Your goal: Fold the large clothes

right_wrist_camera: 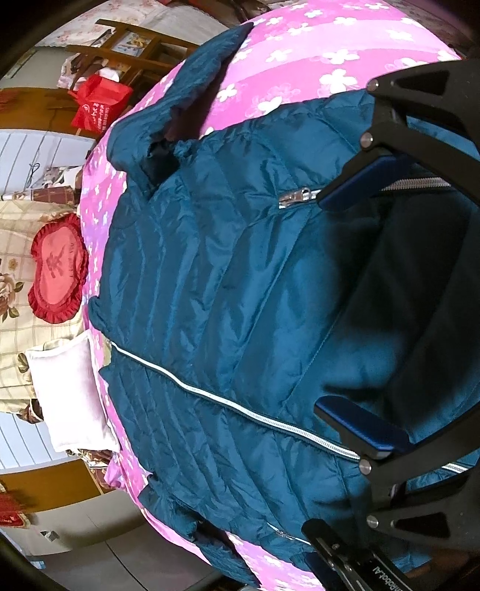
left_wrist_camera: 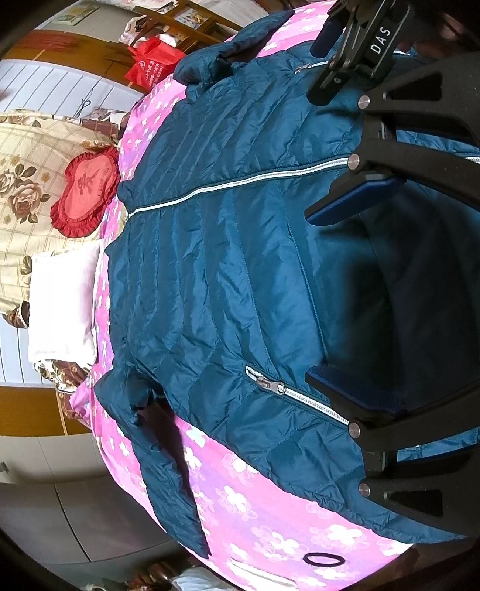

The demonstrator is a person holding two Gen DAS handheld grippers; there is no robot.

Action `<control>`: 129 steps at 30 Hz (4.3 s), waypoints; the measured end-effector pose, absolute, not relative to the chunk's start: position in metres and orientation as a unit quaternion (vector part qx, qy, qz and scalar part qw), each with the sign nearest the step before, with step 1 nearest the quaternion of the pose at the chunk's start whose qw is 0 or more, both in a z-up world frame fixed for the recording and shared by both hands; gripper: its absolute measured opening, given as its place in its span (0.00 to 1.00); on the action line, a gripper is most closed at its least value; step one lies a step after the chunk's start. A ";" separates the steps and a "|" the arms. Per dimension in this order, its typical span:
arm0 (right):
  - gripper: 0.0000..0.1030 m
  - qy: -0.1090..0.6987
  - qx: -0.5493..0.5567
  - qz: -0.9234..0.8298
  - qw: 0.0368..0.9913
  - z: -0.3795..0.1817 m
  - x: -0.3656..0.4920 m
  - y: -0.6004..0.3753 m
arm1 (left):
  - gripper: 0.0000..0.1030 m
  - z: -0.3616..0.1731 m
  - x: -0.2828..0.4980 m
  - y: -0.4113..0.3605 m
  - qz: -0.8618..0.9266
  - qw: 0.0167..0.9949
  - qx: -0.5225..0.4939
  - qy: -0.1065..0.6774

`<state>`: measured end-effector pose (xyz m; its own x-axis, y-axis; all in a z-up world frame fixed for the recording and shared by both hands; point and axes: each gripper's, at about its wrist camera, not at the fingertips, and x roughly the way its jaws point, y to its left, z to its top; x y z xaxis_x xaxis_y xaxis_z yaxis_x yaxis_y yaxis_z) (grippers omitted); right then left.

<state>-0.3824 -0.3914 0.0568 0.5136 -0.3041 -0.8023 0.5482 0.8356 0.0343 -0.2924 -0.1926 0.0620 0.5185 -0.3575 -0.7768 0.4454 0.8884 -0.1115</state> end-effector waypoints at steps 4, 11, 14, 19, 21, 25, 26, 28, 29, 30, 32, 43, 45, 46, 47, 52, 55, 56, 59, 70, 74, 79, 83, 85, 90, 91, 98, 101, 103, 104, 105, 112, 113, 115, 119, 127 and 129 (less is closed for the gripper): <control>0.99 0.427 0.143 -0.249 0.858 0.056 -0.382 -0.391 | 0.56 0.062 -0.293 -0.193 -0.230 0.870 0.051 0.433; 0.99 0.428 0.142 -0.249 0.857 0.055 -0.381 -0.393 | 0.56 0.060 -0.290 -0.191 -0.229 0.870 0.052 0.434; 0.99 0.427 0.144 -0.249 0.857 0.055 -0.380 -0.393 | 0.56 0.059 -0.288 -0.191 -0.227 0.870 0.054 0.434; 0.99 0.428 0.140 -0.249 0.857 0.056 -0.376 -0.394 | 0.56 0.060 -0.283 -0.190 -0.223 0.871 0.055 0.435; 0.99 0.431 0.140 -0.248 0.856 0.057 -0.374 -0.394 | 0.56 0.060 -0.280 -0.189 -0.220 0.872 0.054 0.434; 0.99 0.432 0.138 -0.247 0.856 0.059 -0.369 -0.394 | 0.56 0.062 -0.274 -0.188 -0.215 0.874 0.055 0.432; 0.99 0.431 0.137 -0.247 0.857 0.060 -0.367 -0.395 | 0.56 0.063 -0.272 -0.188 -0.214 0.874 0.056 0.432; 0.99 0.431 0.135 -0.247 0.857 0.061 -0.363 -0.395 | 0.56 0.063 -0.269 -0.188 -0.213 0.875 0.058 0.431; 0.99 0.431 0.134 -0.247 0.858 0.062 -0.361 -0.396 | 0.56 0.064 -0.266 -0.188 -0.211 0.876 0.060 0.430; 0.99 0.431 0.134 -0.246 0.858 0.062 -0.359 -0.396 | 0.56 0.064 -0.264 -0.189 -0.210 0.876 0.062 0.430; 0.99 0.431 0.135 -0.242 0.859 0.063 -0.354 -0.397 | 0.56 0.064 -0.260 -0.189 -0.206 0.877 0.064 0.429; 0.99 0.425 0.140 -0.219 0.867 0.075 -0.316 -0.406 | 0.56 0.066 -0.218 -0.180 -0.171 0.884 0.072 0.429; 0.99 0.426 0.136 -0.217 0.868 0.075 -0.307 -0.408 | 0.56 0.066 -0.208 -0.178 -0.162 0.886 0.074 0.428; 0.99 0.428 0.132 -0.217 0.867 0.075 -0.302 -0.409 | 0.56 0.066 -0.204 -0.177 -0.159 0.887 0.074 0.428; 0.99 0.431 0.129 -0.216 0.867 0.074 -0.296 -0.410 | 0.56 0.066 -0.201 -0.176 -0.157 0.887 0.074 0.428; 0.99 0.433 0.124 -0.212 0.867 0.073 -0.277 -0.412 | 0.56 0.066 -0.180 -0.173 -0.147 0.888 0.071 0.430; 0.99 0.431 0.122 -0.210 0.869 0.074 -0.266 -0.414 | 0.56 0.068 -0.166 -0.170 -0.137 0.891 0.068 0.427; 0.99 0.430 0.121 -0.210 0.870 0.074 -0.263 -0.415 | 0.56 0.068 -0.163 -0.169 -0.136 0.892 0.069 0.426; 0.99 0.429 0.122 -0.209 0.870 0.074 -0.252 -0.418 | 0.56 0.069 -0.150 -0.167 -0.129 0.894 0.071 0.424; 0.99 0.434 0.117 -0.205 0.869 0.063 -0.213 -0.426 | 0.56 0.070 -0.105 -0.151 -0.123 0.893 0.058 0.429; 0.99 0.434 0.110 -0.207 0.870 0.061 -0.204 -0.428 | 0.56 0.080 -0.079 -0.122 -0.123 0.890 0.009 0.438; 0.99 0.434 0.098 -0.209 0.871 0.059 -0.197 -0.429 | 0.56 0.086 -0.040 -0.065 -0.085 0.895 -0.066 0.434; 0.99 0.438 0.097 -0.206 0.870 0.054 -0.190 -0.430 | 0.56 0.081 -0.012 -0.021 -0.037 0.896 -0.118 0.427; 0.99 0.439 0.095 -0.206 0.870 0.053 -0.188 -0.431 | 0.56 0.074 0.003 0.001 -0.006 0.894 -0.140 0.425; 0.99 0.438 0.093 -0.206 0.870 0.052 -0.184 -0.432 | 0.56 0.055 0.031 0.041 0.049 0.886 -0.158 0.433; 0.99 0.438 0.093 -0.206 0.870 0.052 -0.183 -0.432 | 0.56 0.052 0.035 0.046 0.057 0.884 -0.161 0.436; 0.99 0.437 0.093 -0.201 0.872 0.052 -0.177 -0.430 | 0.56 0.043 0.046 0.078 0.099 0.875 -0.188 0.436; 0.99 0.438 0.089 -0.198 0.872 0.051 -0.176 -0.427 | 0.56 0.040 0.046 0.093 0.108 0.868 -0.211 0.436; 0.99 0.439 0.085 -0.198 0.872 0.051 -0.174 -0.425 | 0.56 0.037 0.047 0.100 0.113 0.864 -0.221 0.439; 0.99 0.440 0.084 -0.198 0.872 0.051 -0.174 -0.424 | 0.56 0.036 0.048 0.103 0.114 0.861 -0.226 0.441; 0.99 0.440 0.084 -0.198 0.872 0.050 -0.173 -0.424 | 0.56 0.035 0.048 0.105 0.116 0.860 -0.228 0.441; 0.99 0.439 0.083 -0.198 0.873 0.051 -0.172 -0.423 | 0.56 0.027 0.054 0.120 0.123 0.850 -0.251 0.448; 0.99 0.439 0.083 -0.198 0.873 0.052 -0.171 -0.423 | 0.56 0.026 0.054 0.121 0.125 0.849 -0.252 0.448; 0.99 0.439 0.083 -0.197 0.873 0.052 -0.171 -0.423 | 0.56 0.023 0.056 0.123 0.131 0.847 -0.252 0.449; 0.99 0.440 0.083 -0.197 0.872 0.052 -0.171 -0.423 | 0.56 0.020 0.059 0.129 0.141 0.845 -0.257 0.448; 0.99 0.444 0.089 -0.196 0.870 0.048 -0.168 -0.422 | 0.57 0.014 0.071 0.120 0.148 0.847 -0.239 0.451; 0.99 0.443 0.089 -0.196 0.870 0.048 -0.168 -0.422 | 0.57 0.014 0.074 0.117 0.150 0.847 -0.236 0.452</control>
